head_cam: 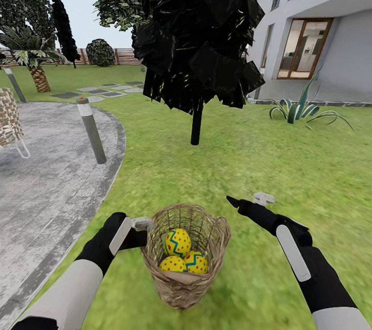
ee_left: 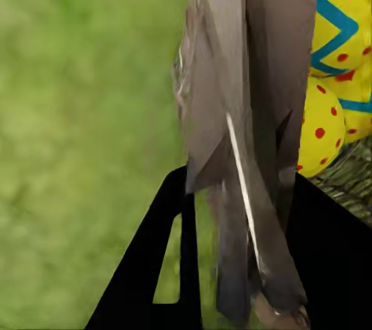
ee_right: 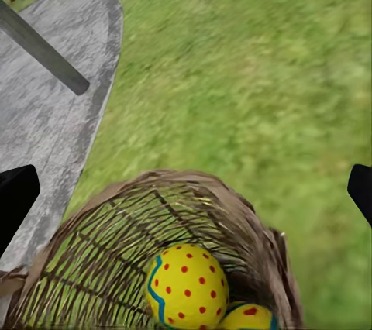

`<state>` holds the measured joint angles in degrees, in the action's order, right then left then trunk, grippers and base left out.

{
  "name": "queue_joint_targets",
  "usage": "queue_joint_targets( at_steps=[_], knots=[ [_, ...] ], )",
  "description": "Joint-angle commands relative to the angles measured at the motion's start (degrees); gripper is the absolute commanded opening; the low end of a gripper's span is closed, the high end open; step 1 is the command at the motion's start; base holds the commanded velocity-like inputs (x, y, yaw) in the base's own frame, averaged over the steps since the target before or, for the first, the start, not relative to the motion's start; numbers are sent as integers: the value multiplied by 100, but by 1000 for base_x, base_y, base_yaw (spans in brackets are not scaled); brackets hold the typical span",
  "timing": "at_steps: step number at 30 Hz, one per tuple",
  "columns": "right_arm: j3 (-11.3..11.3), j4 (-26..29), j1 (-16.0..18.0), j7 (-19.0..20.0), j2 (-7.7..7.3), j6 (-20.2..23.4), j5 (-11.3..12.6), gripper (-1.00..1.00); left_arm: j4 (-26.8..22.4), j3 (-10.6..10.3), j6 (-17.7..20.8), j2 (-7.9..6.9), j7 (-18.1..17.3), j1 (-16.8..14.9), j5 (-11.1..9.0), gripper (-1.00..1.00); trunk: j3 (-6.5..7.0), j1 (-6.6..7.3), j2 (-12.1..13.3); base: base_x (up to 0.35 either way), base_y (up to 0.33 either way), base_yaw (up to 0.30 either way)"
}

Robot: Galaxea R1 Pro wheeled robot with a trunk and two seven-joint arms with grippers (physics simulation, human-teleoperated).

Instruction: Take the three Easter eggs out of the wicker basket on the lawn in the garden, then place them on the lawn next to a single tree (choose any tree) so that all three eggs are next to the same tree and none are left in the basket.

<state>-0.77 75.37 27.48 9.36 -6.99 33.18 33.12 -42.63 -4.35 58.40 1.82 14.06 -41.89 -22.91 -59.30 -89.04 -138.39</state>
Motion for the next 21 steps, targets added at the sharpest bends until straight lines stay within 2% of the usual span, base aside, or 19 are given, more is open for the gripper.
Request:
queue_joint_targets(
  at_steps=[1,14,17,21],
  knots=[
    [-2,4,3,6,-4,22,10,100,-39,-13,22,-5,53,-7,-56,-100,-5,1,-2,0,0,0],
    [-2,8,3,8,-4,22,10,100,-462,-20,50,1,47,-12,-86,-100,-5,1,-2,0,0,0],
    [4,12,3,7,-4,22,12,100,-606,-28,60,18,44,-12,-197,-100,-5,1,-2,0,0,0],
    [7,13,3,5,-7,22,11,100,-631,-38,66,-10,44,-21,-492,-100,-5,1,-2,0,0,0]
  ],
)
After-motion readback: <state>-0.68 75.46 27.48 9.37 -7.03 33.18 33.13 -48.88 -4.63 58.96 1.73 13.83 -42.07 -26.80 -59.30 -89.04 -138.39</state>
